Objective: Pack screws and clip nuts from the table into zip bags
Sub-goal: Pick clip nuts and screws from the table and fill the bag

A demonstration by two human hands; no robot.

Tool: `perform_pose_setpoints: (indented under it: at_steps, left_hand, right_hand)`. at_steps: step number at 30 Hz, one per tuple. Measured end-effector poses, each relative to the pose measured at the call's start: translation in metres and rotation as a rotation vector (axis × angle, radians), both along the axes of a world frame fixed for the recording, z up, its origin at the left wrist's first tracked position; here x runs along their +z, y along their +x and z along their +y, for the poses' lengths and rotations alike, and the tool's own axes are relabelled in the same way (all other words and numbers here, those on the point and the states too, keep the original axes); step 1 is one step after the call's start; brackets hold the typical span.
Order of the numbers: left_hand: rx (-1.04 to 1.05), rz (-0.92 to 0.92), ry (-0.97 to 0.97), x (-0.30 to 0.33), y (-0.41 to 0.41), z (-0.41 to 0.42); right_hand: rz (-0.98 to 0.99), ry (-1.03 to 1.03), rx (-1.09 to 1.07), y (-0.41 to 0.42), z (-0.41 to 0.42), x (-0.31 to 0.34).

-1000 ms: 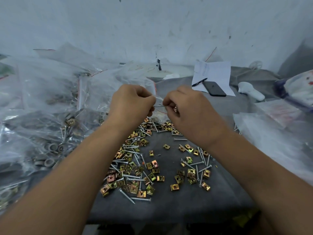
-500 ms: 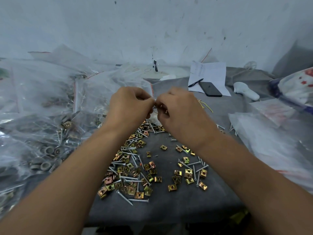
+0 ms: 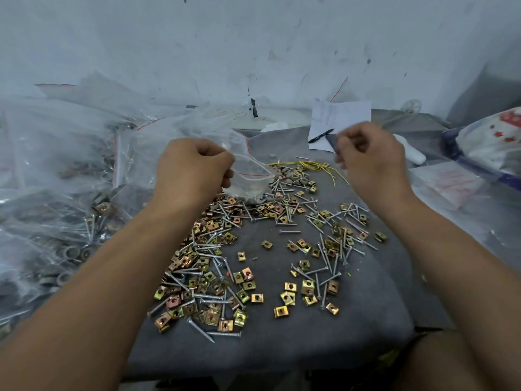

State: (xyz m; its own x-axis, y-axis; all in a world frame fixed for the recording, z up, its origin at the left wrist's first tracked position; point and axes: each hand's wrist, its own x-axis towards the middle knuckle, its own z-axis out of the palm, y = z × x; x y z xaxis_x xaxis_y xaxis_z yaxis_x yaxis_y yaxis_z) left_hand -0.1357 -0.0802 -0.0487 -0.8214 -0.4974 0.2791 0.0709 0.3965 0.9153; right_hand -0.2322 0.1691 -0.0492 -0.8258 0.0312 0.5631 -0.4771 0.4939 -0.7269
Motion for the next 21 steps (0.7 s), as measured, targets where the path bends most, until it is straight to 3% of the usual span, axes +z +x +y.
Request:
perform_pose_setpoints:
  at_steps: [5,12,21]
  left_hand:
    - [0.051,0.112,0.085,0.003,-0.001,-0.004]
    - [0.046,0.136,0.001,0.003,0.004,-0.002]
    - [0.037,0.085,0.004,0.001,0.005,-0.007]
  right_hand:
    - [-0.113,0.320,-0.013,-0.041,0.021,-0.037]
    - [-0.136,0.673,0.139,-0.060,-0.012,-0.057]
    - [-0.129,0.732,0.109,-0.076,-0.024,-0.054]
